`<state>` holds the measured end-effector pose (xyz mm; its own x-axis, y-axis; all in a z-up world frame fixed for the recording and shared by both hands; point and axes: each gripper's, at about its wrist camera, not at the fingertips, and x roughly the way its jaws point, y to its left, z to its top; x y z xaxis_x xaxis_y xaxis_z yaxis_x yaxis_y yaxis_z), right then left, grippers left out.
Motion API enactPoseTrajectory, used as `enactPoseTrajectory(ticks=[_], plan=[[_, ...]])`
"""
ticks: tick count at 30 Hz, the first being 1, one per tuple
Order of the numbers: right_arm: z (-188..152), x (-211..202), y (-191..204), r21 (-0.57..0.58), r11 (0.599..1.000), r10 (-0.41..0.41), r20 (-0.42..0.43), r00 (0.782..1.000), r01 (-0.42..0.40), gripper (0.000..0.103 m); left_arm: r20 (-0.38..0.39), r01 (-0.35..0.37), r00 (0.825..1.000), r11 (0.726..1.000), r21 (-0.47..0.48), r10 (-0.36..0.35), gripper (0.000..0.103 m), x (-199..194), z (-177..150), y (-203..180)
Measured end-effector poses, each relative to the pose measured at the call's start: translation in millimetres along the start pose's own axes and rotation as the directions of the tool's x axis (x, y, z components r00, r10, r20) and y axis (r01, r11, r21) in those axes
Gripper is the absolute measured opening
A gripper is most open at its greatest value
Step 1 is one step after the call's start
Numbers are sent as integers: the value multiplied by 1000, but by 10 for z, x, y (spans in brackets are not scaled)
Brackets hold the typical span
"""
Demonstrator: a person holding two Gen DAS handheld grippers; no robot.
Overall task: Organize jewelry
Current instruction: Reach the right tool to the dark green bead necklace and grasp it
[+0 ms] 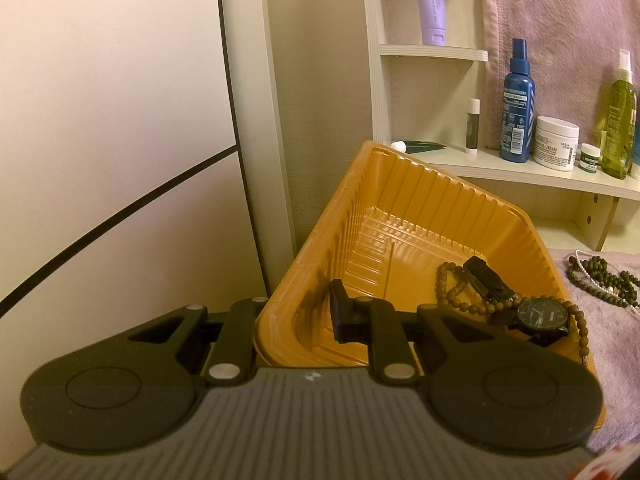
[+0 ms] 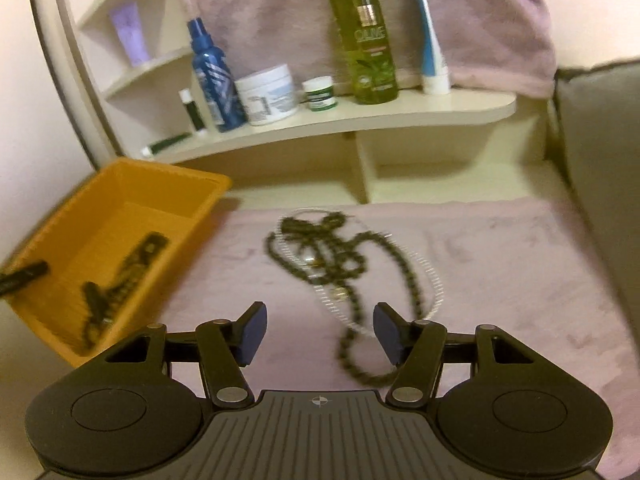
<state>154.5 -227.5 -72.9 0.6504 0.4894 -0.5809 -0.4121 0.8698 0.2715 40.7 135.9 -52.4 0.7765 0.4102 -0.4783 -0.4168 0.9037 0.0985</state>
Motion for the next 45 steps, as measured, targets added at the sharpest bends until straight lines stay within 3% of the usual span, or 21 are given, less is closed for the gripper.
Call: enactPoseTrajectory(ticks=[3, 6, 12, 25, 39, 43, 45], plan=[[3, 58, 47, -46, 999, -22, -2, 1000, 22, 35, -1, 1, 1000, 1000, -2, -1, 17, -2, -3, 0], [-2, 160, 116, -93, 995, -45, 1, 999, 45, 26, -1, 2, 1000, 1000, -2, -2, 17, -2, -3, 4], [13, 366, 188, -146, 986, -86, 0, 996, 85, 18, -1, 1, 1000, 1000, -3, -1, 17, -3, -3, 1], [-25, 628, 229, -208, 963, -172, 3, 985, 169, 14, -2, 1, 1000, 1000, -3, -1, 17, -1, -4, 4], [-189, 688, 530, -469, 853, -237, 47, 970, 230, 14, -5, 0, 1000, 1000, -3, 0, 17, 2, -17, 1], [-214, 706, 530, -469, 855, -230, 44, 972, 223, 13, -5, 0, 1000, 1000, -3, 0, 17, 1, -18, 2], [-176, 707, 475, -421, 883, -215, 32, 976, 209, 8, -6, 0, 1000, 1000, -3, 0, 17, 2, -17, 2]])
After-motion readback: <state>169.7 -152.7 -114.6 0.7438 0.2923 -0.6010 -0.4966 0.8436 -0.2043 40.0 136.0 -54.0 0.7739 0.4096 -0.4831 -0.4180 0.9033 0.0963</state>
